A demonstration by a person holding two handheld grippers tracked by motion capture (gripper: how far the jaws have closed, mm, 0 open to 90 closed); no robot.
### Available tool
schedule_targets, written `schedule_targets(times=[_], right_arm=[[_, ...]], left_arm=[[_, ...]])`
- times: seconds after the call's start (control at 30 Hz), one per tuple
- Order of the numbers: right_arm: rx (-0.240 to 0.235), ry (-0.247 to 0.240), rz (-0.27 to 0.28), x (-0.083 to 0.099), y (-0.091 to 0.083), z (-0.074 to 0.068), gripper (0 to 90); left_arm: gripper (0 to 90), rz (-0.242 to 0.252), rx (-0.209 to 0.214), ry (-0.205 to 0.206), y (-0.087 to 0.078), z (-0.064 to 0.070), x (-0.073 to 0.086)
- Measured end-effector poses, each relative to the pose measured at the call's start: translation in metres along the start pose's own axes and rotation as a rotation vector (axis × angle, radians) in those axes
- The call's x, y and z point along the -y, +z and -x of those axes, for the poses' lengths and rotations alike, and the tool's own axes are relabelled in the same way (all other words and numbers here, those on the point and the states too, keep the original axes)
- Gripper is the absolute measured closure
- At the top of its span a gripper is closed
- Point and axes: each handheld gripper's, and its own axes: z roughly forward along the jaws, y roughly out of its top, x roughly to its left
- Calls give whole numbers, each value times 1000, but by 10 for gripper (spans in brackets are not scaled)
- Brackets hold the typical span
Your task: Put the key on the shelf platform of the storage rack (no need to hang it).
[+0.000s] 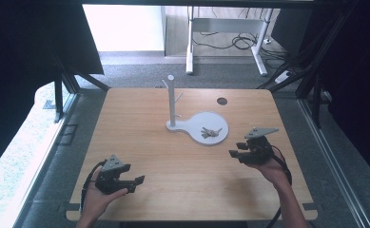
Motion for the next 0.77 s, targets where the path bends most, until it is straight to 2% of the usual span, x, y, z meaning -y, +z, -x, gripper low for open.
schedule_targets(times=[0.13, 0.33, 0.4, 0.47, 0.6, 0.7, 0.77], right_arm=[[12, 14, 6, 25, -4, -2, 528], [-10, 55, 34, 58, -4, 1, 530], [-3, 49, 9, 62, -3, 3, 527], [-7, 66, 22, 63, -5, 4, 527], [-6, 65, 37, 61, -6, 4, 526], [0, 56, 21, 62, -2, 2, 503], [23, 63, 4, 66, 6, 4, 475]], left_arm=[[263, 1, -2, 1, 0, 0, 0], [263, -2, -3, 2, 0, 1, 0], [263, -2, -3, 2, 0, 1, 0], [263, 0, -3, 3, -1, 1, 0], [263, -2, -3, 5, -1, 1, 0], [263, -3, 0, 4, 0, 1, 0], [263, -2, 0, 4, 0, 1, 0]])
